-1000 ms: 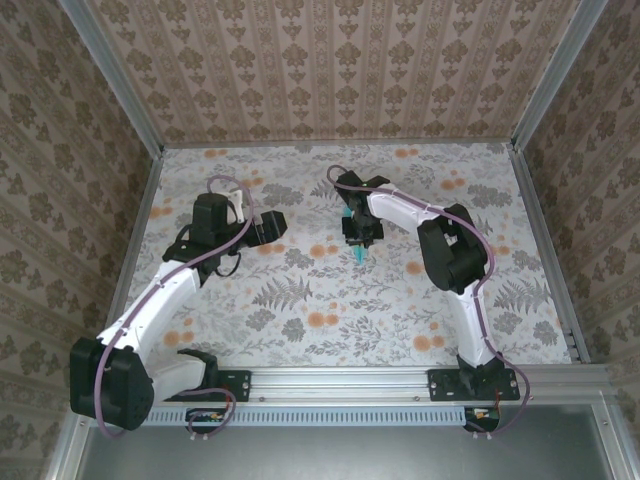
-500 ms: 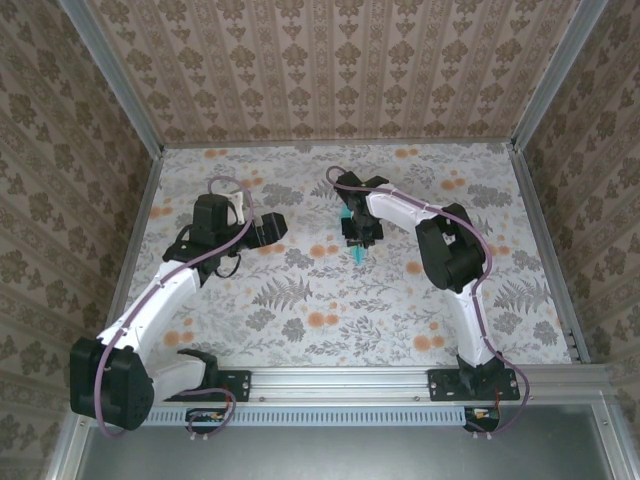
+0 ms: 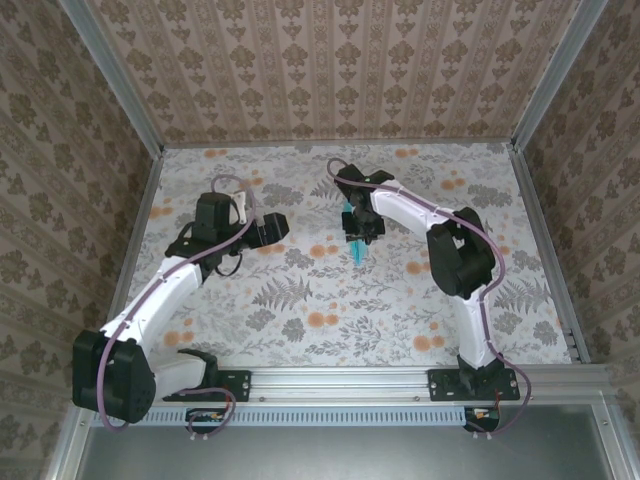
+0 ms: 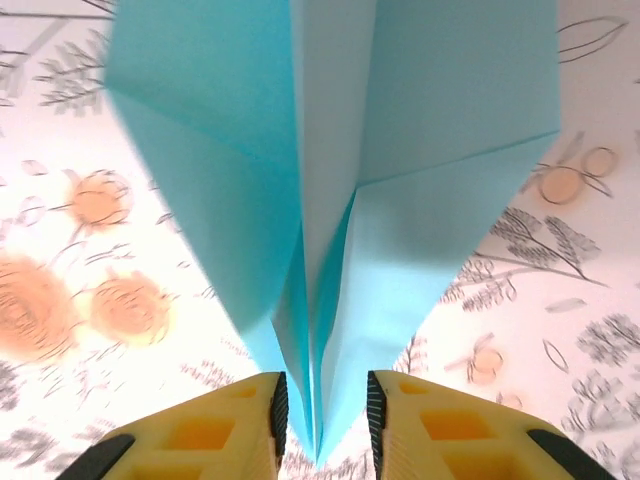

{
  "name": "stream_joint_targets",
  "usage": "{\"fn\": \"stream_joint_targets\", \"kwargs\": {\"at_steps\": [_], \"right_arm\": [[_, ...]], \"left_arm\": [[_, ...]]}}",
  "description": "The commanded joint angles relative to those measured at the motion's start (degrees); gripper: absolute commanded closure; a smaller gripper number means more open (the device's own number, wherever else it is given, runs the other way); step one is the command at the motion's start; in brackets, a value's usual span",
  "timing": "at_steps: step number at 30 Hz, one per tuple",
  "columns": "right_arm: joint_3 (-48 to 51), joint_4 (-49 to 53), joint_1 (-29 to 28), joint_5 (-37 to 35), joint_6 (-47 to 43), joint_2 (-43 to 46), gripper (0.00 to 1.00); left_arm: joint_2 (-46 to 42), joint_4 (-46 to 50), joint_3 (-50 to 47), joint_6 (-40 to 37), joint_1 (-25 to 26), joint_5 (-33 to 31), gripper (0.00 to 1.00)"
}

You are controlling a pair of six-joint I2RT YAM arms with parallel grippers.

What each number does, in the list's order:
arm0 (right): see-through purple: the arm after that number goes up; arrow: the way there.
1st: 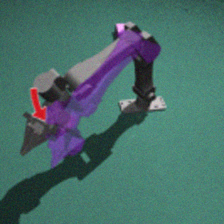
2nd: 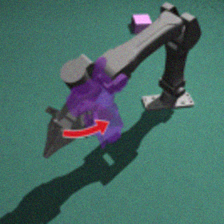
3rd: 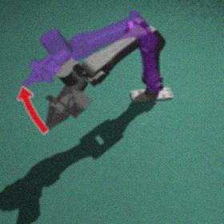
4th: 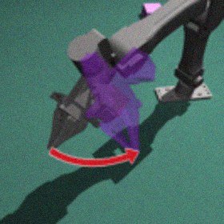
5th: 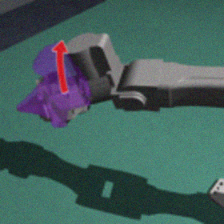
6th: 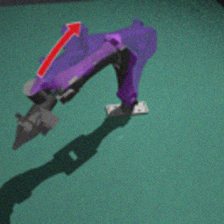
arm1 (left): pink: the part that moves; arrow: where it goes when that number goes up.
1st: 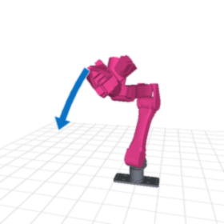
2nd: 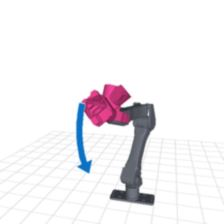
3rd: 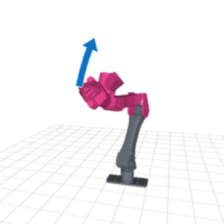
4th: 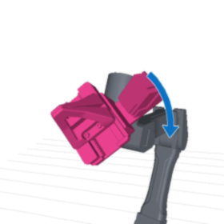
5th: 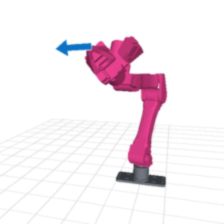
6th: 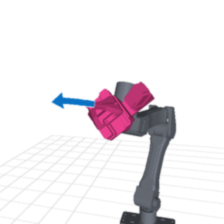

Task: Fold a paper plane with a square sheet of paper (fold left side to right side)
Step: Place the paper plane at the center of the table, then reset both arms

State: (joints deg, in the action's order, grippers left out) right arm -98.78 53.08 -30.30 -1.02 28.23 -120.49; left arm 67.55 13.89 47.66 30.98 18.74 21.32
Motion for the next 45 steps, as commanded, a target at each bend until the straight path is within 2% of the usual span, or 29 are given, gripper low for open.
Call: {"fn": "stream_joint_targets", "kwargs": {"at_steps": [1, 7, 14, 16, 20, 24, 27, 30, 33, 38, 43, 45], "right_arm": [[1.30, 3.01, -0.63, -2.14, -0.15, 5.80, 0.67], [8.99, -1.30, 0.44, -5.80, -2.21, 17.68, 0.55], [25.03, -12.88, 6.96, -10.21, -6.89, 36.36, 0.36], [30.03, -17.11, 9.21, -11.17, -7.83, 41.98, 0.29], [41.05, -27.51, 13.66, -15.84, -9.36, 52.10, 0.03], [52.68, -39.34, 17.96, -19.31, -11.38, 58.88, 0.00], [61.96, -49.40, 20.72, -21.81, -13.25, 61.27, 0.00], [69.78, -59.79, 23.54, -21.43, -14.67, 61.18, 0.00], [74.23, -69.38, 26.85, -16.48, -15.91, 57.66, 0.00], [76.09, -81.80, 28.11, -11.49, -19.88, 49.28, 0.00], [73.40, -88.86, 28.16, -5.98, -24.84, 42.59, 0.00], [73.47, -92.58, 28.18, -4.20, -27.14, 40.36, 0.00]], "left_arm": [[0.50, 0.85, 2.76, -1.62, -1.26, 1.16, 0.00], [-0.78, 3.35, 4.56, -1.83, -4.24, -2.16, 0.00], [-3.91, 5.48, 4.86, -4.69, -8.28, -17.48, 0.00], [-5.27, 2.97, 2.91, -7.28, -8.37, -22.61, 0.00], [-8.72, -7.36, -4.56, -12.13, -8.49, -33.28, 0.00], [-10.42, -18.92, -13.06, -19.03, -8.51, -39.82, 0.00], [-8.82, -21.04, -15.18, -23.64, -9.06, -41.63, 0.00], [-5.73, -23.58, -16.74, -28.84, -9.47, -41.47, 0.00], [-2.74, -30.30, -19.85, -31.33, -10.15, -39.58, 0.00], [1.47, -40.93, -24.03, -31.90, -13.21, -32.64, 0.00], [7.46, -53.98, -27.19, -31.74, -15.84, -25.44, 0.00], [8.89, -55.72, -26.69, -34.43, -16.03, -22.41, 0.00]]}}
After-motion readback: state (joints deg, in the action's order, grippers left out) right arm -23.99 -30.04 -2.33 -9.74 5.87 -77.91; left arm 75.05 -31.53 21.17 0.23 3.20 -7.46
